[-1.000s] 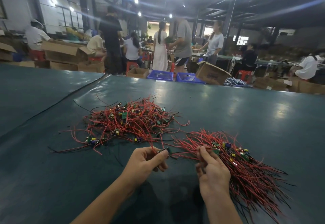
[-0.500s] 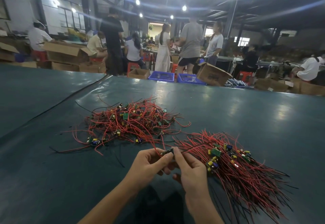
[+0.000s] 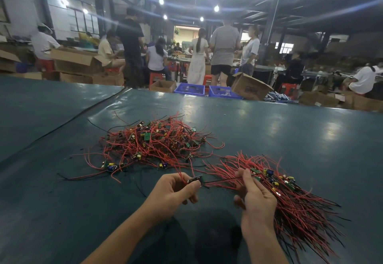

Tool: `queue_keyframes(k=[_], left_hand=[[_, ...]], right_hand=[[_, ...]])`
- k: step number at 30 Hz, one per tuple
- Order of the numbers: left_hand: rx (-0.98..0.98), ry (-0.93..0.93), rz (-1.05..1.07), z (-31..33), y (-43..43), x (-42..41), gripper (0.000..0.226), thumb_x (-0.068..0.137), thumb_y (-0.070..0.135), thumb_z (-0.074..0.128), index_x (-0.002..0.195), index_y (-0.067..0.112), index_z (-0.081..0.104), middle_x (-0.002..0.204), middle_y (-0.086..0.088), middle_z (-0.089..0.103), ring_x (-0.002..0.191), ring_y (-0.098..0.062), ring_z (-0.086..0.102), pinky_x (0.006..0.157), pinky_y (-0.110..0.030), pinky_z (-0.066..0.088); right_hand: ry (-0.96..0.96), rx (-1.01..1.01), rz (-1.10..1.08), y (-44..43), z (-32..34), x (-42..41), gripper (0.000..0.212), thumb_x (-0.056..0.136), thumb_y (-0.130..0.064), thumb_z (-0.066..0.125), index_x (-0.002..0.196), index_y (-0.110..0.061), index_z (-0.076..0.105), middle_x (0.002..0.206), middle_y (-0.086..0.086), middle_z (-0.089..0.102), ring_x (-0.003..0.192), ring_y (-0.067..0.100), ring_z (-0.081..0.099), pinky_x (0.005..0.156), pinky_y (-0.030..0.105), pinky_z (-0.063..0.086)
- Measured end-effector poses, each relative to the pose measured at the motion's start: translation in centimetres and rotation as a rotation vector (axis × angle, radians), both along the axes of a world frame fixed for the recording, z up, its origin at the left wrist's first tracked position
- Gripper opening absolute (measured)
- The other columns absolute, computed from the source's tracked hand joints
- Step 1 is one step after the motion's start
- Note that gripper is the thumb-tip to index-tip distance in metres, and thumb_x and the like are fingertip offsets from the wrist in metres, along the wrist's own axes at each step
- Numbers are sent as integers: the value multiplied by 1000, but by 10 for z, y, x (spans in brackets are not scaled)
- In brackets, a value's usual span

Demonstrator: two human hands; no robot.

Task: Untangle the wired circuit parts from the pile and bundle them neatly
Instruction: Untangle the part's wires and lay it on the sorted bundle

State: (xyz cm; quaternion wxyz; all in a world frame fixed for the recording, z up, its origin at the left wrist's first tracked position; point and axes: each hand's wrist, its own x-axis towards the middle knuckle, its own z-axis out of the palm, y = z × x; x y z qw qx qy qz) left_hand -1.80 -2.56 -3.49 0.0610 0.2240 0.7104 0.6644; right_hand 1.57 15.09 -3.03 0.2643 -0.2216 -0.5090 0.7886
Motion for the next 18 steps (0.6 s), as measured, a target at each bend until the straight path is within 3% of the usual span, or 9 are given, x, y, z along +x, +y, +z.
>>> queue_keyframes(k=[4,7,10,13,18], left_hand=[[70,-70,88,-2,-6,-5,44,72,43,66,84,1,68,64,-4,68,61,-12,63,59,-22,49],[208,-192,137,-3,-2,-5,42,69,47,67,80,6,71,65,-7,66,58,-13,62,53,-20,48],[340,-317,144,0,1,-5,41,74,50,61,76,10,69,66,-10,65,55,-16,61,48,-21,48],[402,-457,40,3,1,-1,45,80,56,53,62,19,71,68,-7,63,59,-17,60,55,-27,47],[428,-616,-185,4,5,5,48,79,58,49,62,17,68,67,-5,61,62,-18,60,70,-34,42]], right_hand=[[47,-27,8,5,-3,-2,23,91,-27,67,73,-19,79,72,-11,71,51,-2,53,43,18,40],[99,-28,44,0,-2,-1,23,90,-33,65,80,-17,78,72,-10,68,53,1,51,42,16,40],[182,-122,139,-6,0,3,41,83,-53,56,84,-17,77,77,-4,72,51,3,53,41,17,41],[118,-72,248,-12,-3,5,61,80,-66,40,95,-19,76,82,-4,73,55,3,56,47,20,42],[-33,141,453,-35,-5,4,44,82,-51,55,85,-14,79,84,7,76,69,15,67,54,26,50]])
